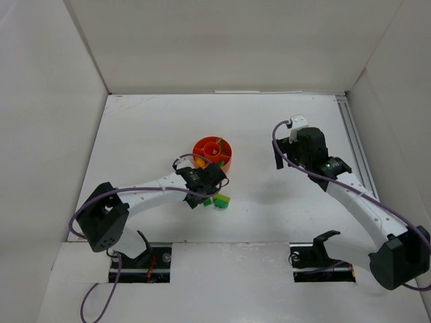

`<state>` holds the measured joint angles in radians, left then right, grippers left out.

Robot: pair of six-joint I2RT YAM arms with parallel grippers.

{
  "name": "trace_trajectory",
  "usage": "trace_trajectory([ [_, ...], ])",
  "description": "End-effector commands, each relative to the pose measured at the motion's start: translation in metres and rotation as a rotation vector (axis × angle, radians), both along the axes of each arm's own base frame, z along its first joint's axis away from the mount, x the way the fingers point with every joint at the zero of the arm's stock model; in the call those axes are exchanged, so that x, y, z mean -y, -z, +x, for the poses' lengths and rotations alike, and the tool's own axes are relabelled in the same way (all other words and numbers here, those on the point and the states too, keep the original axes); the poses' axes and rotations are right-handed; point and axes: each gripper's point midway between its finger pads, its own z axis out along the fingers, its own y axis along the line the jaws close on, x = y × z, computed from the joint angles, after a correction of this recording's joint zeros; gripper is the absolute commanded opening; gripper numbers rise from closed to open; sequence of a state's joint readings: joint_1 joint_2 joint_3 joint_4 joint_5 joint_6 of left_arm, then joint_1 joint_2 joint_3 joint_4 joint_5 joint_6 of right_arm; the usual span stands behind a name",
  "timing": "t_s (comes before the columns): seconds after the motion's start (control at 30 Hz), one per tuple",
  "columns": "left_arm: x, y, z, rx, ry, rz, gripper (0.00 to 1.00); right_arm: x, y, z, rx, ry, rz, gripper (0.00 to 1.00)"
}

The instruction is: Sort the legos into containers by color

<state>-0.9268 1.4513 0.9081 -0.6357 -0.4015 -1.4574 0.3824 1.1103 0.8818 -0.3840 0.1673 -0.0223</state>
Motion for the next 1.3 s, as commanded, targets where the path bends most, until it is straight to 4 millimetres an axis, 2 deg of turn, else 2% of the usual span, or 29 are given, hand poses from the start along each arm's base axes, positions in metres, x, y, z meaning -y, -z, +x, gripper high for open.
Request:
trace_trajectory([
  [0.0,0.001,0.003,0.008,0.011,-0.015,0.014,0.55,0.001,-0.017,0.006,0.036,0.007,0.01,1.0],
  [0.1,0.005,0.011,0.009,-0.003,-0.002,0.018,0.53,-0.001,-0.017,0.006,0.034,0.0,0.015,1.0],
  [0.37,0.009,0.009,0.01,-0.003,0.001,0.004,0.3,-0.002,-0.012,0.004,0.023,-0.008,0.016,1.0],
  [0.47,0.008,0.003,0.011,0.014,0.014,0.003,0.22,-0.004,-0.012,0.004,0.021,-0.017,0.022,1.0],
  [0.57,0.016,-0.015,0.018,0.059,0.081,-0.019,0.16,-0.013,-0.017,0.002,0.034,-0.083,0.039,1.0],
  [0.67,0.03,-0.06,0.031,0.215,0.198,-0.071,0.14,-0.031,-0.033,0.0,0.078,-0.22,0.102,1.0],
  [0.7,0.042,-0.078,0.038,0.307,0.3,-0.09,0.14,-0.036,-0.041,-0.002,0.111,-0.261,0.127,1.0],
  [0.73,0.048,-0.111,0.039,0.409,0.365,-0.157,0.14,-0.041,-0.049,-0.004,0.132,-0.295,0.157,1.0],
  [0.77,0.053,-0.121,0.034,0.457,0.449,-0.195,0.14,-0.052,-0.057,-0.01,0.147,-0.379,0.203,1.0],
  [0.8,0.065,-0.151,0.038,0.577,0.488,-0.274,0.14,-0.045,-0.057,-0.01,0.147,-0.38,0.224,1.0],
  [0.83,0.066,-0.169,0.036,0.669,0.584,-0.264,0.14,-0.045,-0.066,-0.01,0.176,-0.406,0.249,1.0],
  [0.87,0.068,-0.203,0.022,0.775,0.663,-0.346,0.17,-0.055,-0.075,-0.02,0.185,-0.495,0.303,1.0],
  [0.9,0.064,-0.206,0.019,0.824,0.694,-0.357,0.17,-0.051,-0.08,-0.019,0.203,-0.523,0.321,1.0],
  [0.93,0.069,-0.233,0.015,0.937,0.729,-0.413,0.17,-0.056,-0.082,-0.025,0.207,-0.582,0.354,1.0],
  [0.97,0.065,-0.251,0.008,1.011,0.77,-0.436,0.18,-0.064,-0.097,-0.028,0.265,-0.665,0.38,1.0],
  [1.0,0.069,-0.259,-0.001,1.061,0.854,-0.447,0.18,-0.081,-0.104,-0.049,0.258,-0.832,0.456,1.0],
  [1.03,0.072,-0.274,-0.007,1.134,0.896,-0.471,0.18,-0.089,-0.113,-0.06,0.281,-0.921,0.484,1.0],
  [1.07,0.076,-0.276,-0.013,1.161,0.95,-0.479,0.18,-0.095,-0.118,-0.065,0.294,-1.002,0.513,1.0],
  [1.1,0.084,-0.278,-0.024,1.181,1.035,-0.505,0.17,-0.103,-0.129,-0.082,0.298,-1.107,0.544,1.0],
  [1.17,0.093,-0.289,-0.031,1.244,1.132,-0.492,0.13,-0.112,-0.138,-0.093,0.303,-1.192,0.552,1.0],
  [1.2,0.101,-0.283,-0.031,1.23,1.179,-0.483,0.09,-0.114,-0.138,-0.095,0.301,-1.201,0.554,1.0],
  [1.27,0.111,-0.292,-0.038,1.27,1.285,-0.469,0.07,-0.12,-0.156,-0.106,0.351,-1.261,0.535,1.0],
])
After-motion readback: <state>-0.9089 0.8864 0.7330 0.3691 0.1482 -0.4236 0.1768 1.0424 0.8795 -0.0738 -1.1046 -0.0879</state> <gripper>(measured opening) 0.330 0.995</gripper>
